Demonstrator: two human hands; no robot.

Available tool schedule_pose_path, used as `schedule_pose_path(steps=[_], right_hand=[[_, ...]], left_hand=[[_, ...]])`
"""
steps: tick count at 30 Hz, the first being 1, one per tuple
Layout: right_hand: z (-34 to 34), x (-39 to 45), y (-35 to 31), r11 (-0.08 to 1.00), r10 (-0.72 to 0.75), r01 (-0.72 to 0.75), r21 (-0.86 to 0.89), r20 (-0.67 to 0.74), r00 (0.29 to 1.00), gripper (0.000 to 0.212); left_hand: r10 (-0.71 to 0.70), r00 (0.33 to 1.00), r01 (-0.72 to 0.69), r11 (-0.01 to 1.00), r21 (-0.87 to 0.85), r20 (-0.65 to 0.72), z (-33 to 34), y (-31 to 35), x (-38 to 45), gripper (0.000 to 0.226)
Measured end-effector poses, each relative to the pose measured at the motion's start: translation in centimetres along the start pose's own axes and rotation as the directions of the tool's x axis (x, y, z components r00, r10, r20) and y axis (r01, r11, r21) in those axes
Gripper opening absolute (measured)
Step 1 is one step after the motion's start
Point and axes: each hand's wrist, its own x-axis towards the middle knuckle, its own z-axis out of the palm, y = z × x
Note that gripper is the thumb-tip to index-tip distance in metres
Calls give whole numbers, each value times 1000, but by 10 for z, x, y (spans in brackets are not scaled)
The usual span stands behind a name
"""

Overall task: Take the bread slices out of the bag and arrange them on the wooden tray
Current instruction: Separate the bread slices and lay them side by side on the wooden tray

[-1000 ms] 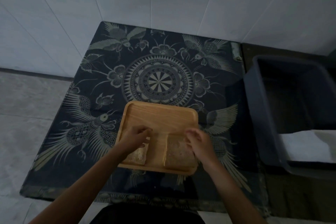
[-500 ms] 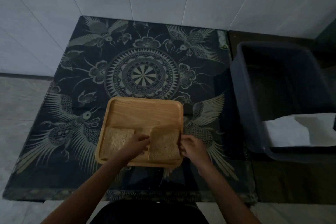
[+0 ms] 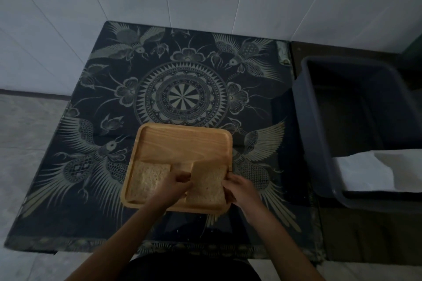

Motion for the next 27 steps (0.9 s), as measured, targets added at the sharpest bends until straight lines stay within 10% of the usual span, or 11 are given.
schedule_pose_path(steps=[27], right_hand=[[82, 27, -49, 971, -214, 214, -107, 7, 977, 31]], left_hand=[[82, 995, -92, 968, -235, -52, -85, 5, 30, 21]])
